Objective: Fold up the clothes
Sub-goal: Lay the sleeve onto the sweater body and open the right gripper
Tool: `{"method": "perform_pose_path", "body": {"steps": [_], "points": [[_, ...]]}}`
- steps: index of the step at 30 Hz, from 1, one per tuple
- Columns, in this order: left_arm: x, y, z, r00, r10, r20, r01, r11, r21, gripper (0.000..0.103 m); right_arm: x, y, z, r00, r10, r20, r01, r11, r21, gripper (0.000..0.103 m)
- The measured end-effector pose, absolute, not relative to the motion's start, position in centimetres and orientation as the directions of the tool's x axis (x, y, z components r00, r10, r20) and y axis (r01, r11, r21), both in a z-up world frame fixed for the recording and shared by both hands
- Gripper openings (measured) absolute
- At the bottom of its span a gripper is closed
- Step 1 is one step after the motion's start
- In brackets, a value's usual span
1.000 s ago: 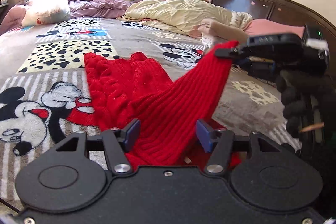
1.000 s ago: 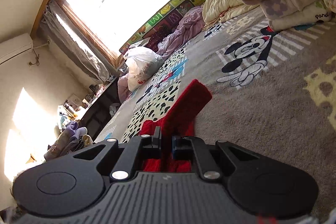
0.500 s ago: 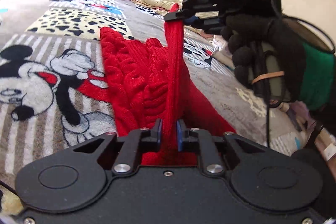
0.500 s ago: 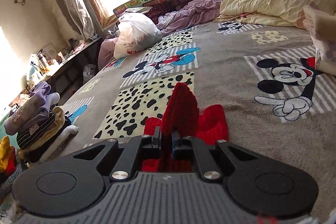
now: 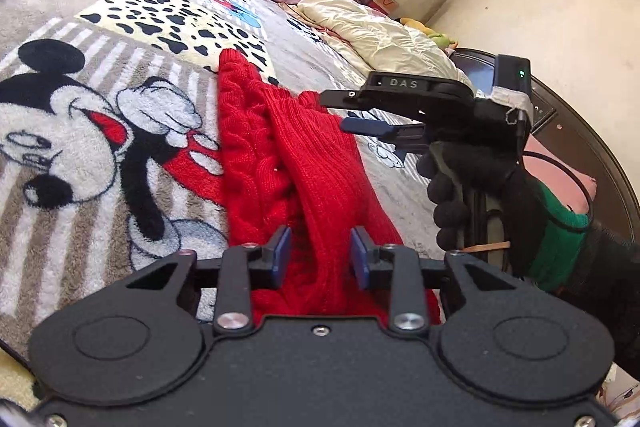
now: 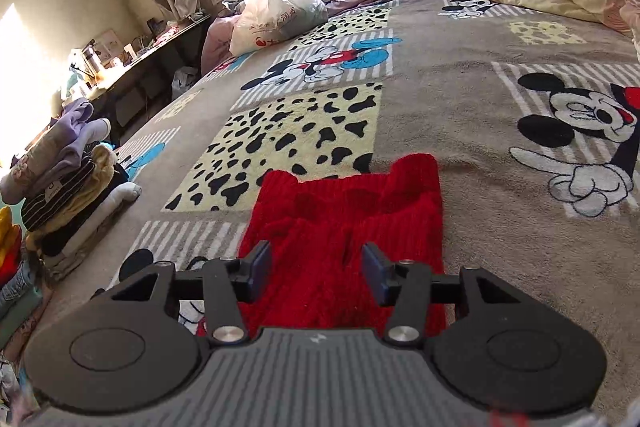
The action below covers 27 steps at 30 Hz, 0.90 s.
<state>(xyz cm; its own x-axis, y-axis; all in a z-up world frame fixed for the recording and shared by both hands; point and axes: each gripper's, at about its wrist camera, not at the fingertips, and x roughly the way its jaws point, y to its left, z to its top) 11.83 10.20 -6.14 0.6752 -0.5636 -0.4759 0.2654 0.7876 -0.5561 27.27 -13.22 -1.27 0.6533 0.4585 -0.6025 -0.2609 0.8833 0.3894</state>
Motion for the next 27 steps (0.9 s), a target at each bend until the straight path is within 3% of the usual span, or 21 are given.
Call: {"method": "perform_pose_path", "body": {"steps": [5,7,8,12,18,21,23,24,25,27], "points": [[12.5,9.6,-7.3,0.654,-0.537,-0.533,0.253,0.819,-0.515,0.016,28.8,-11.7,-3.2,0.602,0.447,-0.662,-0.277,0.894,0.351,0.046],[12.7,9.8,-7.4,0.65,-0.541,-0.534,0.252,0.816,-0.519,0.016,28.8,-10.9,-3.9,0.592,0.449,-0.669,-0.299,0.894,0.335,0.037],[12.8,9.8,-7.5,0.648,-0.541,-0.536,0.254,0.817,-0.518,0.016,28.7,-10.6,-4.0,0.595,0.44,-0.673,-0.312,0.898,0.311,0.023],[12.9,9.8,-7.4,0.643,-0.541,-0.542,0.258,0.819,-0.513,0.016,27.7,-11.0,-3.7,0.631,0.432,-0.644,-0.328,0.901,0.282,0.016],[12.6,9.8,-7.0,0.646,-0.538,-0.542,0.258,0.821,-0.508,0.016,25.5,-12.8,-0.6,0.697,0.552,-0.459,-0.428,0.833,0.352,0.016],[12.6,10.2,-7.0,0.647,-0.537,-0.542,0.24,0.817,-0.524,0.016,26.1,-12.0,0.1,0.684,0.591,-0.427,-0.476,0.806,0.353,0.016],[12.7,10.5,-7.1,0.646,-0.535,-0.544,0.22,0.814,-0.538,0.021,27.1,-10.8,-0.6,0.672,0.558,-0.487,-0.465,0.83,0.308,0.019],[12.7,10.5,-7.1,0.645,-0.537,-0.544,0.217,0.811,-0.544,0.022,27.9,-10.0,-1.3,0.662,0.514,-0.545,-0.443,0.855,0.268,0.033],[12.7,10.5,-7.0,0.645,-0.538,-0.543,0.22,0.811,-0.542,0.022,28.6,-9.5,-2.1,0.649,0.441,-0.619,-0.397,0.891,0.219,0.034],[12.6,10.5,-6.9,0.648,-0.538,-0.539,0.228,0.813,-0.536,0.022,28.2,-9.7,-2.1,0.655,0.453,-0.605,-0.404,0.886,0.225,0.034]]}}
